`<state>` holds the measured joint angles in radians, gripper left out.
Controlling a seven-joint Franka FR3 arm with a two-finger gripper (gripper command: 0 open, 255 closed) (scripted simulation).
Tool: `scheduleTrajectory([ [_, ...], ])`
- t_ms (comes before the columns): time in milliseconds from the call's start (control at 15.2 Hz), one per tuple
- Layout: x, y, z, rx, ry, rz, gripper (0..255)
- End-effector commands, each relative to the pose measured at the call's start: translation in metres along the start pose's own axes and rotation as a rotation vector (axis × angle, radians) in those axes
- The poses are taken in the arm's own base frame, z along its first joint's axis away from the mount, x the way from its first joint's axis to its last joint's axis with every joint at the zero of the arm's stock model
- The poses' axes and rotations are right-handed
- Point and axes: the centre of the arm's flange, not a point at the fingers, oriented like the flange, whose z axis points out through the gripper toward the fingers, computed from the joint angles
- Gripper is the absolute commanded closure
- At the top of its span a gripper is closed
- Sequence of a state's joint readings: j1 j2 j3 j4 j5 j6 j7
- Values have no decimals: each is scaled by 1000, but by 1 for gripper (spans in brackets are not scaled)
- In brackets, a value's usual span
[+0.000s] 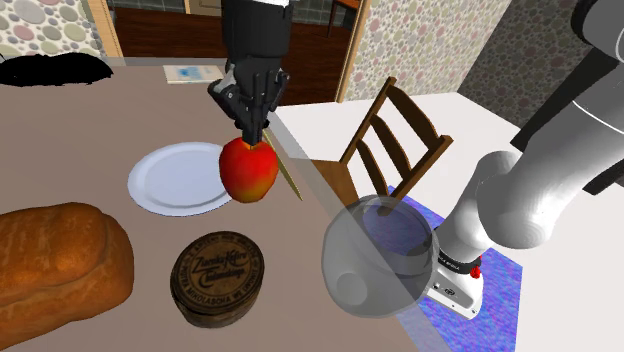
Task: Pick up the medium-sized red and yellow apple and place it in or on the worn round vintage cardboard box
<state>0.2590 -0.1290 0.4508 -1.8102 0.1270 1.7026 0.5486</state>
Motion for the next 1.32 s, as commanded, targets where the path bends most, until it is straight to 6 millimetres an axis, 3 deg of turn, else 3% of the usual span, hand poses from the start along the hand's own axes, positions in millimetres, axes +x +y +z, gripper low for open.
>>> scheduleTrajectory([
  [0,-3,-25,-10,0,0,2,255],
  [396,-14,-92,-36,0,0,2,255],
  [1254,-12,-88,32,0,0,2,255],
])
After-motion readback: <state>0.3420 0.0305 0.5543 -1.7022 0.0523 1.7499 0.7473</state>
